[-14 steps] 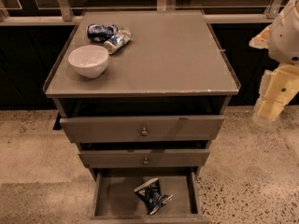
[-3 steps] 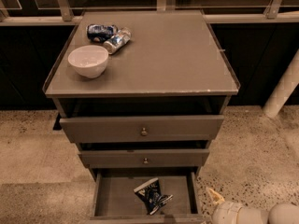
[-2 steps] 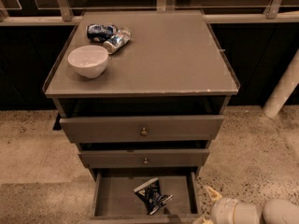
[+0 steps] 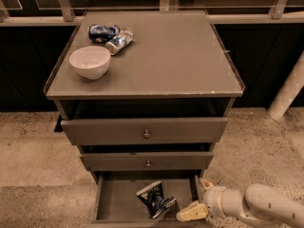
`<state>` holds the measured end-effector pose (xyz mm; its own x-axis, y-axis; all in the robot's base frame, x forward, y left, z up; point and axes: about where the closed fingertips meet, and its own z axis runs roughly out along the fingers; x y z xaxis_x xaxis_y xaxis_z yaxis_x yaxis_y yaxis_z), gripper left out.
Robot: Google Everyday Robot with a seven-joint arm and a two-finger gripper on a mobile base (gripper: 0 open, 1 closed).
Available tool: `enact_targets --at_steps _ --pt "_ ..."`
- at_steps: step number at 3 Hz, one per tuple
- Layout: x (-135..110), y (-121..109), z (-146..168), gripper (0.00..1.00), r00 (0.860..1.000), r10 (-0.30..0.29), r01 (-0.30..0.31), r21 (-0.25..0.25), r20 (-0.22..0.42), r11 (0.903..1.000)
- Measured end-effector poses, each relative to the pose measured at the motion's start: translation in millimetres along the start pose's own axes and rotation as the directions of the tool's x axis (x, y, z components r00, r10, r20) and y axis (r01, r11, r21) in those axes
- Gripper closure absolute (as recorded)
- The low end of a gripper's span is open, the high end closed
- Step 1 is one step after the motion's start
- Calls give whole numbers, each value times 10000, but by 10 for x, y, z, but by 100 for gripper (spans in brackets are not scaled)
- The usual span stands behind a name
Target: Pick blue chip bag from bottom drawer and place on counter
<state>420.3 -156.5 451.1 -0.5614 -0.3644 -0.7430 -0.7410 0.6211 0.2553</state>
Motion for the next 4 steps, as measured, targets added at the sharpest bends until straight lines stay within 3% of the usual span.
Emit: enact_targets --at_steps 2,3,4 --pt "35 -44 128 0 9999 84 -86 193 97 9998" --pt "26 -169 493 0 9989 -341 335 191 328 9993" --pt "85 -373 1285 0 9959 -707 703 76 561 9975"
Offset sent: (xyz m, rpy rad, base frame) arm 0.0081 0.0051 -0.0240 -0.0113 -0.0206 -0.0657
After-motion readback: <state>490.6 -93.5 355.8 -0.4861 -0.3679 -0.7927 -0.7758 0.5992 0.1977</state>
